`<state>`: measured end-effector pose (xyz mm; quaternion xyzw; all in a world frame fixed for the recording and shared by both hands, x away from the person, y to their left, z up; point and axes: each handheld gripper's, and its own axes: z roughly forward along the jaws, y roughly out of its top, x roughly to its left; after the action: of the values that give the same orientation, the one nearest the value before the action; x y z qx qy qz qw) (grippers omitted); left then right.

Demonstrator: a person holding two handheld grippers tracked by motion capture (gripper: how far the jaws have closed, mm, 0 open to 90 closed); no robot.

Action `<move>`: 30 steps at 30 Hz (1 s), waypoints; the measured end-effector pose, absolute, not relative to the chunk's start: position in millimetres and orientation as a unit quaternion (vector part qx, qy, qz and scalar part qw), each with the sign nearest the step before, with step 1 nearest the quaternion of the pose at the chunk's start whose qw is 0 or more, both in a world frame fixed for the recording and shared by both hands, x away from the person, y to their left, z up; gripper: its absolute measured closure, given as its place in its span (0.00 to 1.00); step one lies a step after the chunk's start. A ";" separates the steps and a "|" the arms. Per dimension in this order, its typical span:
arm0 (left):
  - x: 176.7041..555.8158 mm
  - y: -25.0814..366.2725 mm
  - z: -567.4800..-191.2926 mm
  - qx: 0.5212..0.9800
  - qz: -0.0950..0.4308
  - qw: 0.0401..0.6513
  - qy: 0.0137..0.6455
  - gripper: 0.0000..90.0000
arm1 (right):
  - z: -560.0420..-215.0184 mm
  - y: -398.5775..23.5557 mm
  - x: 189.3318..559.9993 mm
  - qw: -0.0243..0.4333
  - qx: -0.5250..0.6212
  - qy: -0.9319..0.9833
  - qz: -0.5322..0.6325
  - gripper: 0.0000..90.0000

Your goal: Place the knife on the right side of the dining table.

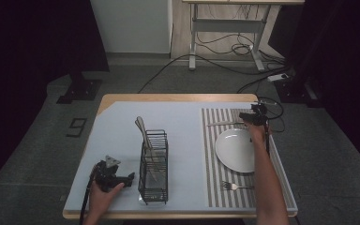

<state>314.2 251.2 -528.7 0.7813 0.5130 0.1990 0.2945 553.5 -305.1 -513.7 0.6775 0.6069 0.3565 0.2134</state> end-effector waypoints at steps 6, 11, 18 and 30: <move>314.2 251.2 -528.7 0.781 0.199 0.295 0.513 0.00 | -519.3 -306.1 557.1 0.218 0.681 0.611 0.341 0.50; 314.2 251.1 -528.7 0.781 0.199 0.295 0.513 0.00 | -519.0 -306.1 556.2 0.218 0.682 0.610 0.339 0.50; 314.2 251.2 -528.7 0.781 0.199 0.295 0.513 0.00 | -519.1 -306.0 554.9 0.220 0.686 0.605 0.338 0.50; 314.2 251.2 -528.7 0.781 0.199 0.295 0.513 0.00 | -520.9 -306.9 551.6 0.224 0.693 0.589 0.349 0.50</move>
<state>314.2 251.2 -528.7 0.7813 0.5128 0.1991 0.2947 551.6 -306.9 -520.9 0.6933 0.5895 0.3487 0.2242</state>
